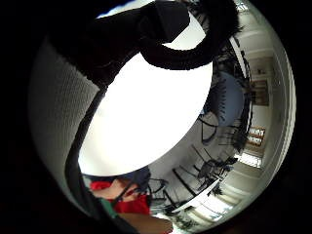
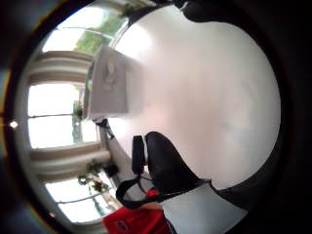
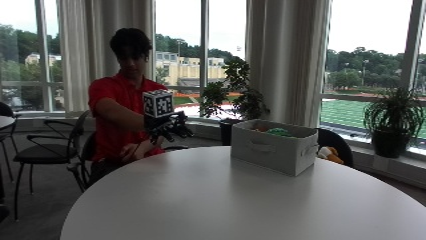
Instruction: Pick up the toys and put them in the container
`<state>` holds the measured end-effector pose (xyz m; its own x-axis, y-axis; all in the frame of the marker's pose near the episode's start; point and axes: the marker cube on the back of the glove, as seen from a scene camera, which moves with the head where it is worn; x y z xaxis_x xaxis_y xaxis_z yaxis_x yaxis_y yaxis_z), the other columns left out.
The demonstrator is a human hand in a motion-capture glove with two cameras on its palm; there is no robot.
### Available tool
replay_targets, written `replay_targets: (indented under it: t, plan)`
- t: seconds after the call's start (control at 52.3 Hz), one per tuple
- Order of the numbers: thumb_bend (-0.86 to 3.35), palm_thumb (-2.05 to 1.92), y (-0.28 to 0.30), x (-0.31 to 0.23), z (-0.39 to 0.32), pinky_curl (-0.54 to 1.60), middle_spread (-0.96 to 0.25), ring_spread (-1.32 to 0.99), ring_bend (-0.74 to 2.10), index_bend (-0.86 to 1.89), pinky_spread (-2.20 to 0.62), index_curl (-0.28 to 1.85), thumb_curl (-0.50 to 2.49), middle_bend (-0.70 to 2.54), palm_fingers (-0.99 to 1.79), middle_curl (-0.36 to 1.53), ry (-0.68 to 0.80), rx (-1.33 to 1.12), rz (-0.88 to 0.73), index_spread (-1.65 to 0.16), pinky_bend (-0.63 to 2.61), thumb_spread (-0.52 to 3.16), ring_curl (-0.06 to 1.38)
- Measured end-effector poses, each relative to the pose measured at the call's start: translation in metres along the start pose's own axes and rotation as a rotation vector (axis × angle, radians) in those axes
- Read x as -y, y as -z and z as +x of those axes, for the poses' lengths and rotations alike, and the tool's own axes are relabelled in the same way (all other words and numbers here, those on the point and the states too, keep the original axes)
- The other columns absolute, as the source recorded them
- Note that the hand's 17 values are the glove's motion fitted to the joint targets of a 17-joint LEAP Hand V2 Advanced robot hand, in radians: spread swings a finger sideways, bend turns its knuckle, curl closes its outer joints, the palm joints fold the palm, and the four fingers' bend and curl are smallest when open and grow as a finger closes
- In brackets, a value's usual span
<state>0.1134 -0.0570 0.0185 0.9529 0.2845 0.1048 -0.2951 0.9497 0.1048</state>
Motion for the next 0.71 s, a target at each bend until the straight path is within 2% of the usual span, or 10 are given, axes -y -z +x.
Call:
replay_targets:
  t: [0.038, 0.076, 0.707]
  plan:
    - [-0.05, -0.05, -0.001, -0.007, 0.001, 0.31, -0.10, 0.00, 0.17, 0.18, 0.12, 0.37, 0.26, 0.15, -0.10, 0.24, 0.094, -0.003, -0.047, -0.40, 0.93, 1.07, 0.22]
    - [-0.05, -0.05, -0.002, -0.011, 0.001, 0.31, -0.10, 0.00, 0.18, 0.19, 0.12, 0.37, 0.27, 0.14, -0.10, 0.24, 0.119, -0.007, -0.064, -0.40, 0.93, 1.07, 0.22]
    - [-0.05, -0.05, -0.027, -0.049, -0.045, 0.31, -0.10, 0.00, 0.18, 0.19, 0.12, 0.39, 0.26, 0.14, -0.09, 0.23, 0.124, 0.073, -0.118, -0.41, 0.90, 1.07, 0.22]
